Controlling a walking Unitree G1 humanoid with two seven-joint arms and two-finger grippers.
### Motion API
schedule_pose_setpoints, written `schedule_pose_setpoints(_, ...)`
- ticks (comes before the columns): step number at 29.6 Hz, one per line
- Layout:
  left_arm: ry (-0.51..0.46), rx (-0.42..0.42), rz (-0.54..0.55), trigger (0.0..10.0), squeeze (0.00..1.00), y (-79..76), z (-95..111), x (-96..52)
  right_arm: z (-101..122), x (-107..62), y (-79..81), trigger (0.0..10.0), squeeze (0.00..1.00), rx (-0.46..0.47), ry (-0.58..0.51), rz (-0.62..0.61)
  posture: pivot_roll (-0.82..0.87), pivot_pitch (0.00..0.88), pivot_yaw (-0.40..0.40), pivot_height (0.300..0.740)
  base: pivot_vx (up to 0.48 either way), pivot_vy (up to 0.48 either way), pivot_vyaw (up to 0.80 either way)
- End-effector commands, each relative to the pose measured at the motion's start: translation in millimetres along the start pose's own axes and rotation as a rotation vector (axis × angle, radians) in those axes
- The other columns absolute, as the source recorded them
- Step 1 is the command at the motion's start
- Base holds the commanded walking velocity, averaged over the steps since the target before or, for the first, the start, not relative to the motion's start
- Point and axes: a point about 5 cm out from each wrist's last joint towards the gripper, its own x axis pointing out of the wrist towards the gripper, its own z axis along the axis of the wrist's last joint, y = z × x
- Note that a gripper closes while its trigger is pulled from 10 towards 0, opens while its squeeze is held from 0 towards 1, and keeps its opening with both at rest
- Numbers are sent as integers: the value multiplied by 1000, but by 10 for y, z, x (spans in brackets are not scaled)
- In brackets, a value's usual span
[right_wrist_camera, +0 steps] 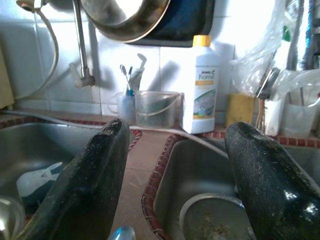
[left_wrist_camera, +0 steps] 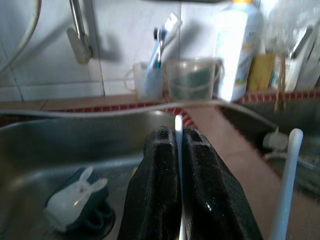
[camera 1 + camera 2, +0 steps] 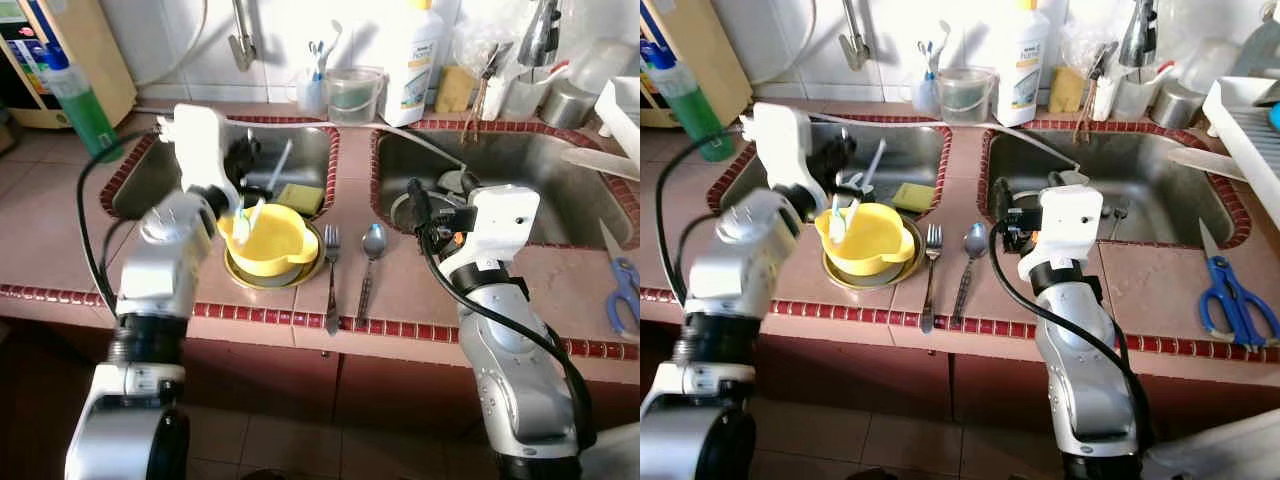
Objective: Kitchen organization
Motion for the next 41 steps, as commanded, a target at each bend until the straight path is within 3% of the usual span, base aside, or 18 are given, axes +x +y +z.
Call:
schedule_pose_setpoints(1,-36,24,5,10000,0,-49,37,-32,-1,16,-59,10000,0,-11,-18,-53,-92,0,42,703,0,0,0)
schedule_pose_setpoints(8,-52,23,-10,10000,0,-79,49,-23,-6,27,-90,10000,0,-21,-28,-84,-99,0,48,703,0,0,0)
schedule_pose_setpoints(16,-111,24,-77,10000,0,-174,216,20,9,4,-172,10000,0,-19,-39,-118,-110,0,62,703,0,0,0)
schedule_pose_setpoints(26,-110,75,-180,10000,0,-329,132,-4,45,-4,-301,10000,0,-27,-51,-214,-120,12,84,703,0,0,0)
schedule_pose_setpoints(31,-108,80,-203,10000,0,-344,153,30,37,-20,-324,10000,0,-31,-44,-238,-125,18,90,703,0,0,0)
schedule_pose_setpoints(35,-93,28,-234,10000,0,-336,156,61,37,-29,-326,10000,0,-30,-41,-244,-129,27,94,703,0,0,0)
schedule_pose_setpoints(41,-88,55,-239,10000,0,-330,167,85,38,-32,-319,10000,0,-30,-40,-248,-130,30,96,703,0,0,0)
